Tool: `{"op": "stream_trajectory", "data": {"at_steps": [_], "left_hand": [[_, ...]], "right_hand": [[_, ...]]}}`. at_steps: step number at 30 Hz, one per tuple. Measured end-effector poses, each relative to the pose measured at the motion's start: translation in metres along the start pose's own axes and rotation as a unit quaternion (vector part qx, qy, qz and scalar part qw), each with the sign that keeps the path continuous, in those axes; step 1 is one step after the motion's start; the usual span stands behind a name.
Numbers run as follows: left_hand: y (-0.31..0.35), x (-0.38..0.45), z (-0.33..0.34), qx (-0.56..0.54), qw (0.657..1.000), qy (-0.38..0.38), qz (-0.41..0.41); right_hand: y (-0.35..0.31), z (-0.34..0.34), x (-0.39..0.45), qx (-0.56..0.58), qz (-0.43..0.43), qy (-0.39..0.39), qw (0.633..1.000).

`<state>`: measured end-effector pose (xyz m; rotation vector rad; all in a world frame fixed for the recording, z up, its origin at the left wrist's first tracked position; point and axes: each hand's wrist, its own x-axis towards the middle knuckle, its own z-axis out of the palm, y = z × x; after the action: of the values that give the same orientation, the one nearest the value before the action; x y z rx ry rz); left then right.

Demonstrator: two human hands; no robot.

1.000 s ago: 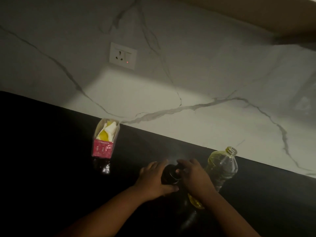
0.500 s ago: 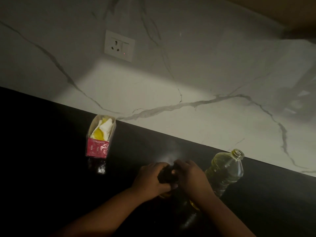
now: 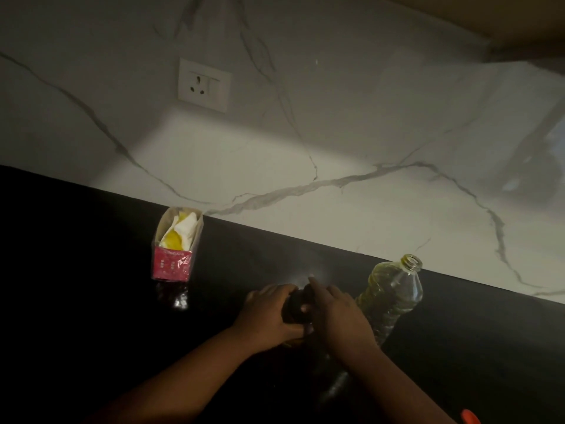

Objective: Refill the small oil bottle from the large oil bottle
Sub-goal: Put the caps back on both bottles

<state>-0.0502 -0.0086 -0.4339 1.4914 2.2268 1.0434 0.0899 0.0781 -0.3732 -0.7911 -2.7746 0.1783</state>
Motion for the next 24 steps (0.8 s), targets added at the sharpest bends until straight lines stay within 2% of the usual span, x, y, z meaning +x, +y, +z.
{"op": "stream_trajectory", "data": {"at_steps": [3,6,9,13,16,19,22,24], "left_hand": [[0.01,-0.001,-0.008,0.037,0.998,-0.045,-0.025],[0.036,0.002,-0.016,0.054,0.998,0.002,0.014],[0.071,0.002,-0.018,-0.006,0.995,0.052,0.086],[0.112,0.009,-0.004,-0.096,0.99,0.007,0.102],[0.125,0.017,0.021,-0.104,0.991,-0.021,0.081],[0.128,0.022,0.045,-0.169,0.985,-0.021,0.028],[0.135,0.024,0.065,-0.241,0.97,-0.008,-0.008],[0.141,0.026,0.075,-0.263,0.964,0.014,-0.022]], "right_hand": [[-0.003,-0.018,-0.023,0.058,0.022,0.041,0.997],[-0.002,-0.051,-0.051,0.103,0.024,0.127,0.986],[0.011,-0.081,-0.079,0.17,0.047,0.211,0.961],[0.051,-0.098,-0.106,0.174,0.097,0.273,0.941],[0.098,-0.09,-0.123,0.168,0.167,0.241,0.941],[0.148,-0.069,-0.141,0.171,0.223,0.184,0.942],[0.196,-0.051,-0.16,0.17,0.294,0.039,0.94],[0.221,-0.042,-0.168,0.117,0.319,-0.069,0.938]]}}
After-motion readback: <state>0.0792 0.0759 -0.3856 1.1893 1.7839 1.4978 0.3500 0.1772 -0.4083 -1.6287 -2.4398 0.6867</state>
